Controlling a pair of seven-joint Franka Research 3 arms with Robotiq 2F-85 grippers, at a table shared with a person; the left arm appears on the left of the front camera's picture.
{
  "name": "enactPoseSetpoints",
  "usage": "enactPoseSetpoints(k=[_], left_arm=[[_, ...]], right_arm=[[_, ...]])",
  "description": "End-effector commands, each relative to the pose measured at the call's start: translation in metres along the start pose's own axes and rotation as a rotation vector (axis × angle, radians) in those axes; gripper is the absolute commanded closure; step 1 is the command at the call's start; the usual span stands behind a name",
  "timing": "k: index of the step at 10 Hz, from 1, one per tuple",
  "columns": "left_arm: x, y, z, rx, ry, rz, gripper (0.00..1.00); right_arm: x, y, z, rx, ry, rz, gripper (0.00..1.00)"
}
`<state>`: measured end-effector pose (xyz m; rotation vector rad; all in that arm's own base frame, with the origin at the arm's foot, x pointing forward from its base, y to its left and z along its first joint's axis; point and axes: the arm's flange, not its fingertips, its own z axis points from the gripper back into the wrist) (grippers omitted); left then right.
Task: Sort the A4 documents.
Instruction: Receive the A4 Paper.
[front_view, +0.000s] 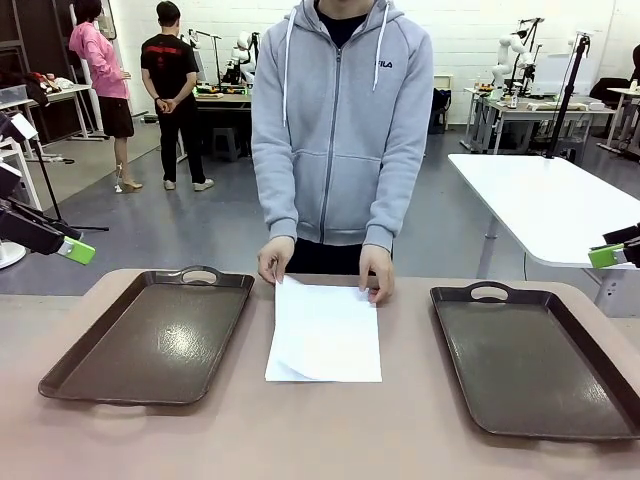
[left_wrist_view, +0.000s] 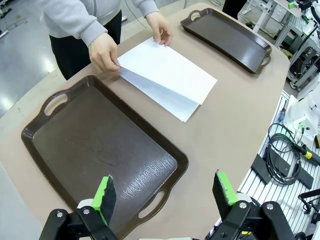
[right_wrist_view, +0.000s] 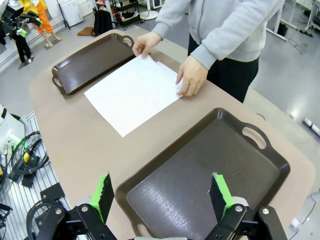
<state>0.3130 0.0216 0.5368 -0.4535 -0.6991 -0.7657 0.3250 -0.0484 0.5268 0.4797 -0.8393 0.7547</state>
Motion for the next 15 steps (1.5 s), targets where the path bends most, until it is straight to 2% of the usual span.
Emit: enactPoseSetpoints(k=[1,15], left_arm=[[-0.0009,0.0017,-0.0001,-0.012,-0.014,-0.019,0.00],[-0.0009,0.0017,-0.0001,-0.012,-0.014,-0.019,0.00]], right_arm=[[-0.0010,-0.0027,-0.0015,0.017,-0.010,0.008,0.00],[-0.0010,-0.0027,-0.0015,0.017,-0.010,0.008,0.00]])
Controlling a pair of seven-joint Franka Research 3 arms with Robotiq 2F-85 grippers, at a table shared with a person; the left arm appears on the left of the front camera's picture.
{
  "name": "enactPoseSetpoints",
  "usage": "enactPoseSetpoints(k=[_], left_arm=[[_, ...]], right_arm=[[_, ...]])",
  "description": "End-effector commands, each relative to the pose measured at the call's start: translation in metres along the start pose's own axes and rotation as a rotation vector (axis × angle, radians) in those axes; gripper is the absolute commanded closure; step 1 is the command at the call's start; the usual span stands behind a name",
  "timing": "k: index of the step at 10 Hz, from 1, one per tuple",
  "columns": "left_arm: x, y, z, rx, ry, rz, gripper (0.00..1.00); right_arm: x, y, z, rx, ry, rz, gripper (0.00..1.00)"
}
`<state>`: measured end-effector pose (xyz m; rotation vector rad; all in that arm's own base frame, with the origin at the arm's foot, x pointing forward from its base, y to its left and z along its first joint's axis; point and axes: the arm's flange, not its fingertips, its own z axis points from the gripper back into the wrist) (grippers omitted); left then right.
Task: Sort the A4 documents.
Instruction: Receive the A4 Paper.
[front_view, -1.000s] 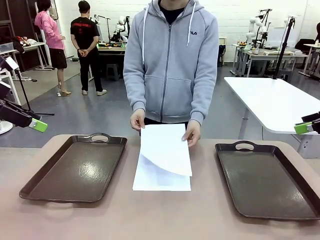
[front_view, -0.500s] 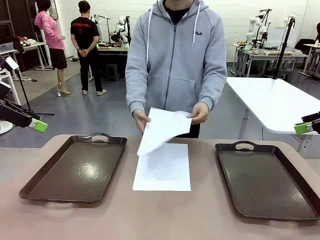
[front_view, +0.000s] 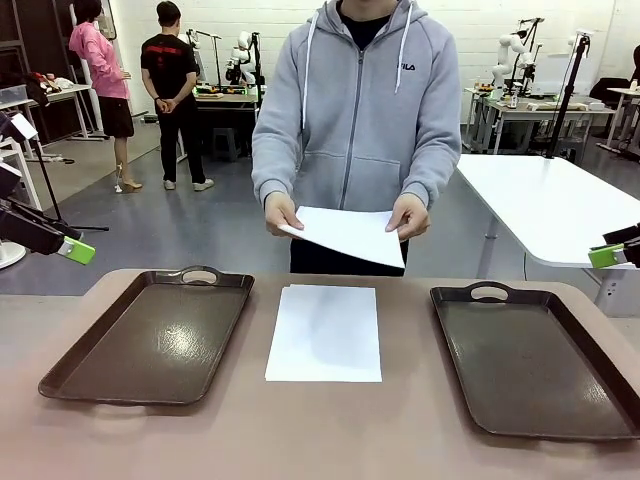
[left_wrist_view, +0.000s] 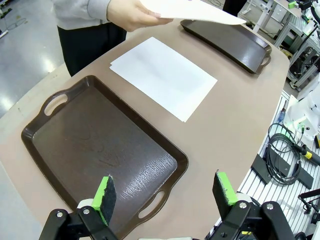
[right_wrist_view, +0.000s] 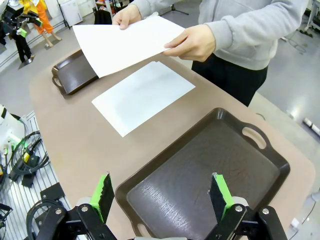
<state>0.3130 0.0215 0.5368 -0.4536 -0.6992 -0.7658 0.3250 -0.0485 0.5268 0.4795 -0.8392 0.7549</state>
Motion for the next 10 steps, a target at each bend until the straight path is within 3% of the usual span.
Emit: enactPoseSetpoints(k=[1,10], left_arm=[[-0.0009,0.0017,-0.0001,-0.012,-0.014,-0.019,0.00],[-0.0009,0.0017,-0.0001,-0.012,-0.014,-0.019,0.00]], right_arm=[[-0.0009,-0.0027,-0.0016,0.017,-0.010,0.008,0.00],[-0.0009,-0.0027,-0.0016,0.017,-0.010,0.008,0.00]])
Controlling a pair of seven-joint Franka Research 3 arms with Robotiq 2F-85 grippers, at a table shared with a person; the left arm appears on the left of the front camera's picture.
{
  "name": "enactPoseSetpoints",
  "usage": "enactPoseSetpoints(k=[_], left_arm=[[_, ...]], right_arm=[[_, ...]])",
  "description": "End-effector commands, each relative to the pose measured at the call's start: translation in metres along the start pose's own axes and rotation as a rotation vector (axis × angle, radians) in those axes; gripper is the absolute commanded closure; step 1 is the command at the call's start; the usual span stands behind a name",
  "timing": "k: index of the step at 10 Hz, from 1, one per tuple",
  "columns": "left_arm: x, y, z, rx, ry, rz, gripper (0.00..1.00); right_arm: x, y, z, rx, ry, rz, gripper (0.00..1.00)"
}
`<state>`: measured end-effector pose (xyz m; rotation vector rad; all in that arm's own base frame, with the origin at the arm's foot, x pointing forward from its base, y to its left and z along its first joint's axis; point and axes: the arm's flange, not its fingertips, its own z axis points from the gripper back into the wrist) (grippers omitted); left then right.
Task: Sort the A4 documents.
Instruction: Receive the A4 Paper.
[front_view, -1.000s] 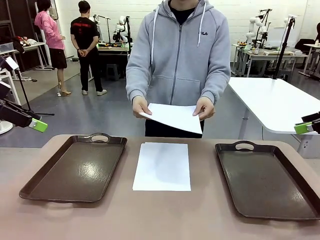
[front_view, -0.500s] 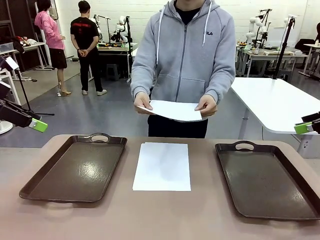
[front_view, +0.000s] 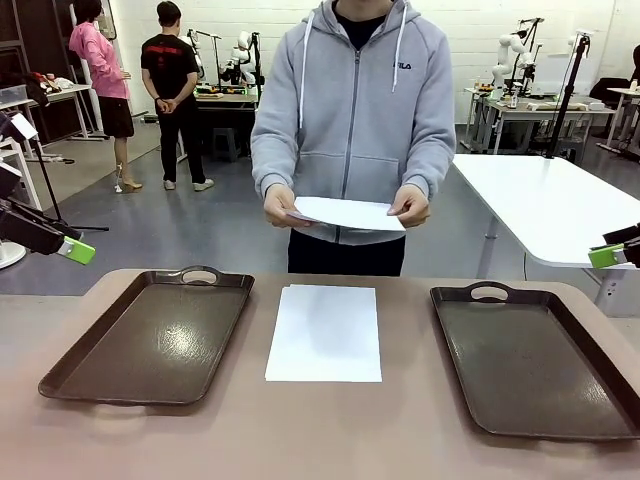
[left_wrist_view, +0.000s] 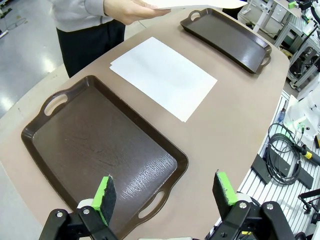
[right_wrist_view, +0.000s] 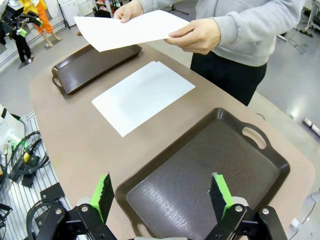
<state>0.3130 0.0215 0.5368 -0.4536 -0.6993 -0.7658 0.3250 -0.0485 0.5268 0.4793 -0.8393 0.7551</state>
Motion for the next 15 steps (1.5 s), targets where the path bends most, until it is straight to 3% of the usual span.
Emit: enactPoseSetpoints(k=[1,15], left_arm=[[-0.0009,0.0017,-0.0001,-0.012,-0.014,-0.019,0.00],[-0.0009,0.0017,-0.0001,-0.012,-0.014,-0.019,0.00]], right_arm=[[-0.0009,-0.0027,-0.0016,0.017,-0.010,0.007,0.00],[-0.0009,-0.0027,-0.0016,0.017,-0.010,0.007,0.00]])
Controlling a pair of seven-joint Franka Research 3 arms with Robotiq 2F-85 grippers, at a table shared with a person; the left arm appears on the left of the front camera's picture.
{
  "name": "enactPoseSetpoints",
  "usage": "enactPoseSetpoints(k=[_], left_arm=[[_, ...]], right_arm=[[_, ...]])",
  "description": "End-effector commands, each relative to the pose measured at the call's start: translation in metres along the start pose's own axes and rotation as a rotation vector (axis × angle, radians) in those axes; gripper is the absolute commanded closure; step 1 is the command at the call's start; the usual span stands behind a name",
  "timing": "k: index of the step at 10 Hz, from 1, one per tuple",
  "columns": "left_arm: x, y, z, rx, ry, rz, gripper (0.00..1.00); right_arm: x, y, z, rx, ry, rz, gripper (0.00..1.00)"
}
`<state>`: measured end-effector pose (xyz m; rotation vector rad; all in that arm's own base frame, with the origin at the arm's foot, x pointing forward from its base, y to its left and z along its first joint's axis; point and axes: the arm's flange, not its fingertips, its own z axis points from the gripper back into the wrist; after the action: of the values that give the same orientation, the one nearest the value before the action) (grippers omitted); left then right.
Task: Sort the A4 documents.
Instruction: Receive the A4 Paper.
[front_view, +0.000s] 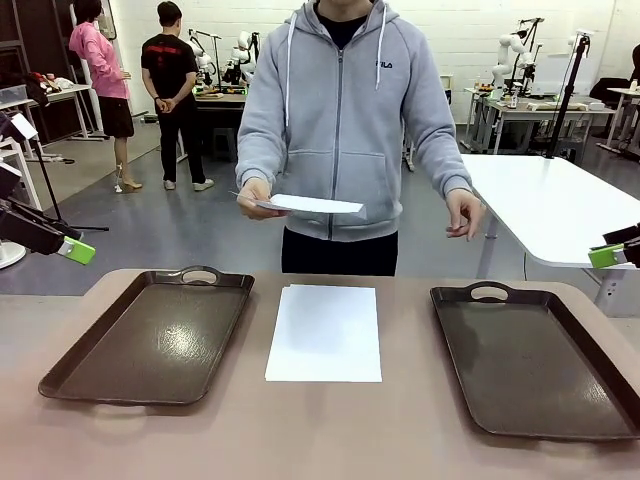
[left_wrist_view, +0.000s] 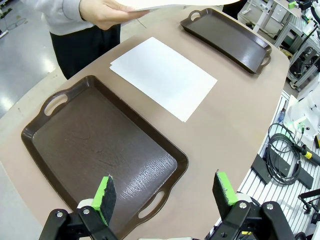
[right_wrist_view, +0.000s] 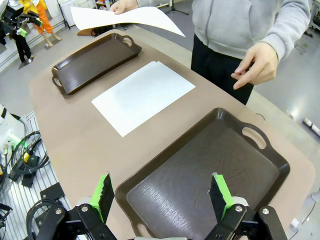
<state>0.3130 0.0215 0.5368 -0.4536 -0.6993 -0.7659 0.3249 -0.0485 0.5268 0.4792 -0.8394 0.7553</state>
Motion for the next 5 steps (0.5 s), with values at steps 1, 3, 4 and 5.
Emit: enactPoseSetpoints(k=[1,3,4,5], left_arm=[[-0.0009,0.0017,-0.0001,-0.012,-0.014,-0.019,0.00],[-0.0009,0.0017,-0.0001,-0.012,-0.014,-0.019,0.00],[-0.0009,0.0017,-0.0001,-0.012,-0.014,-0.019,0.00],[-0.0009,0.0017,-0.0001,-0.012,-0.014,-0.019,0.00]], right_arm=[[-0.0009,-0.0027,-0.0016,0.017,-0.010,0.007,0.00],[-0.0009,-0.0027,-0.0016,0.017,-0.010,0.007,0.00],[-0.0009,-0.0027,-0.0016,0.017,-0.010,0.007,0.00],[-0.0009,-0.0027,-0.0016,0.017,-0.010,0.007,0.00]])
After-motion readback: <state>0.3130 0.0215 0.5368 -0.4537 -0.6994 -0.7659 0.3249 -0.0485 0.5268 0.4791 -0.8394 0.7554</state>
